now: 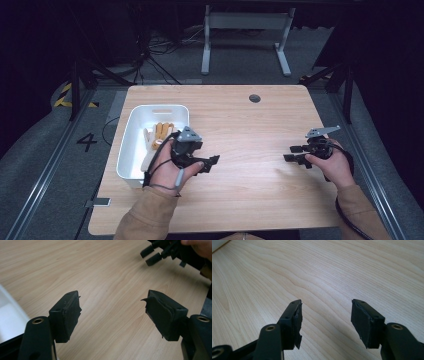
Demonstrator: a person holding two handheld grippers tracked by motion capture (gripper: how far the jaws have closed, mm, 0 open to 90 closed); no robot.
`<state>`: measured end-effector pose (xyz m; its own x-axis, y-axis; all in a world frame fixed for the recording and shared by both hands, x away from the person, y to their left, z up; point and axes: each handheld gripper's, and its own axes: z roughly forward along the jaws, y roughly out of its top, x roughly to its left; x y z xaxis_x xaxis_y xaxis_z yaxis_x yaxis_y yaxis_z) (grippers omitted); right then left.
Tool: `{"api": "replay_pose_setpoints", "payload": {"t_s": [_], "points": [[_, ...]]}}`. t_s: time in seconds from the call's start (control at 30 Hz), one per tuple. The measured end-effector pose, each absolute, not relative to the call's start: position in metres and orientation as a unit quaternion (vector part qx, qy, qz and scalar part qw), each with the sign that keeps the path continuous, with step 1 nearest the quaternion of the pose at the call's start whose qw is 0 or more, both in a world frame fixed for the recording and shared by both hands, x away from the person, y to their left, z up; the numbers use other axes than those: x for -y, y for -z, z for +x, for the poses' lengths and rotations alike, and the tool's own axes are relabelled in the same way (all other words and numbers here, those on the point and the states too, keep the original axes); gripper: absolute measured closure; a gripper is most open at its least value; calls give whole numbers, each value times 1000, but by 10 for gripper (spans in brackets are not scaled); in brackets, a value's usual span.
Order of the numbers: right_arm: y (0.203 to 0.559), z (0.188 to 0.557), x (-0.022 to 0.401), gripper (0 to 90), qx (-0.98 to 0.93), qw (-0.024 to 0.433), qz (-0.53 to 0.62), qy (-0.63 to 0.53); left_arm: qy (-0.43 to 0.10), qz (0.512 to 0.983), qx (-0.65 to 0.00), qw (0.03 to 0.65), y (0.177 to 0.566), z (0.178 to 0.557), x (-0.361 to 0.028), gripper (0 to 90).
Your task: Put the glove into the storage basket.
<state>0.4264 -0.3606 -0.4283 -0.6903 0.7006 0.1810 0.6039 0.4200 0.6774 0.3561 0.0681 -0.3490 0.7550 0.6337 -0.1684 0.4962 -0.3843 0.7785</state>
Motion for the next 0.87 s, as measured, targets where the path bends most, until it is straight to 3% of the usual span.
{"api": "replay_pose_setpoints", "payload": {"t_s": [0.37, 0.53, 0.87], "points": [[431, 427, 361, 424, -841, 62, 384, -376, -37, 872, -290, 392, 414, 361, -31, 291], [433, 427, 360, 419, -842, 62, 381, -377, -51, 891, -267, 363, 436, 359, -18, 291], [436, 428, 357, 410, -845, 60, 374, -378, -30, 905, -243, 347, 450, 357, -12, 271]]}}
